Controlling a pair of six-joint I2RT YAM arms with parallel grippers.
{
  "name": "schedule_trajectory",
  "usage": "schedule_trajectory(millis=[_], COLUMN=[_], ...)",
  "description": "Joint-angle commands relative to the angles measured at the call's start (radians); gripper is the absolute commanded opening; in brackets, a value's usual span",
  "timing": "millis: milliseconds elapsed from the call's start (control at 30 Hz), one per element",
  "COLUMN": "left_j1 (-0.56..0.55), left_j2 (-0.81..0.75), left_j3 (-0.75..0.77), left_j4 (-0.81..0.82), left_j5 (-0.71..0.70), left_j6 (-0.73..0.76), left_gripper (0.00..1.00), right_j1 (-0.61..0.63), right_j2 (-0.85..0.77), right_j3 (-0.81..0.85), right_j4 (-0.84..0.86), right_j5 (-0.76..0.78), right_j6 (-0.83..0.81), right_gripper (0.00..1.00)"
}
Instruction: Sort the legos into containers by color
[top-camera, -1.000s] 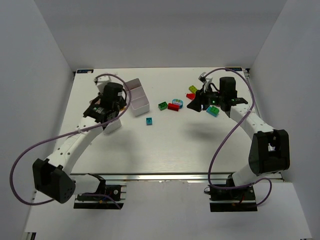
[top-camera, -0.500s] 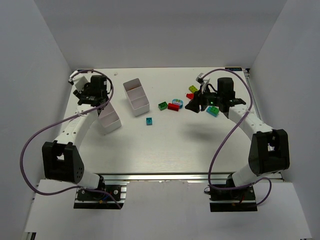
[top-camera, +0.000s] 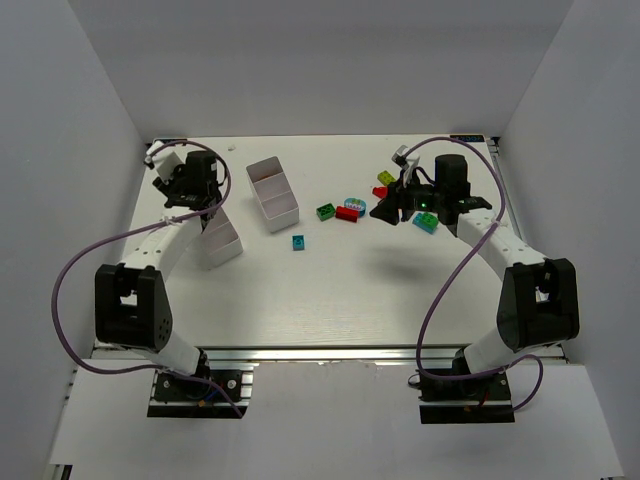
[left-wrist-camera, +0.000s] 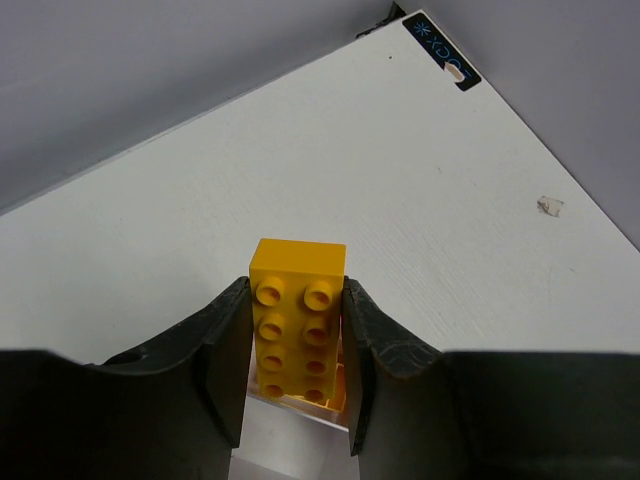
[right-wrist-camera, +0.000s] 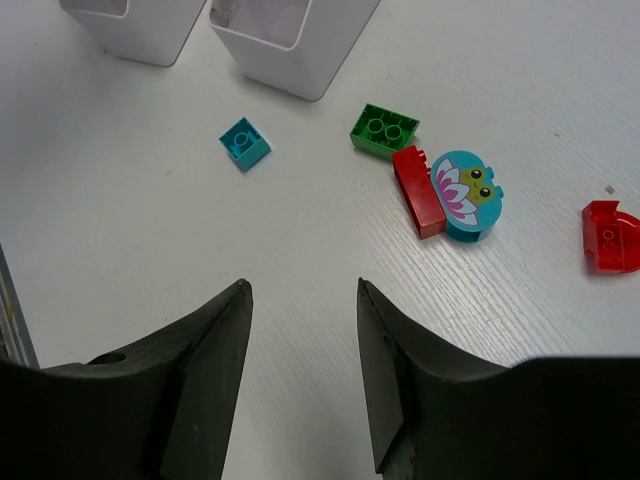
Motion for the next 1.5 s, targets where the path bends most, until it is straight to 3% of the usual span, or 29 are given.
schedule_trajectory(millis=[0, 300, 533, 800, 1067, 1133, 1467], left_j1=[0.005, 0.005, 0.005, 0.005, 0.005, 0.005, 0.005], left_j2=[0.009, 0.049, 0.069, 0.052, 0.038, 0.031, -0.060], left_j3=[-0.006, -0.006, -0.009, -0.034, -0.041, -0.038, -0.008], left_j4=[0.063, 0.080, 0.082, 0.073, 0.067, 0.068, 0.005], left_j5=[0.016, 0.034, 0.040, 0.040, 0.037, 0.037, 0.138], left_j6=[0.001, 0.002, -0.007, -0.018, -0.021, -0.023, -0.016], left_gripper=[0.00, 0.03, 0.17, 0.45, 0.55, 0.63, 0.65], right_j1=[0.003, 0.003, 0.003, 0.003, 0.003, 0.003, 0.003], right_j2=[0.004, 0.016, 0.019, 0.026, 0.024, 0.024, 0.016], right_j3=[0.017, 0.022, 0.028, 0.033, 0.033, 0.031, 0.036], right_j4=[0.024, 0.023, 0.020, 0.020, 0.017, 0.015, -0.003], right_j5=[-0.011, -0.008, -0.010, -0.010, -0.012, -0.012, -0.008], right_j6=[-0.011, -0.011, -0.014, -0.013, -0.016, -0.019, -0.028], right_gripper=[0.52, 0.52, 0.53, 0.52, 0.53, 0.53, 0.53])
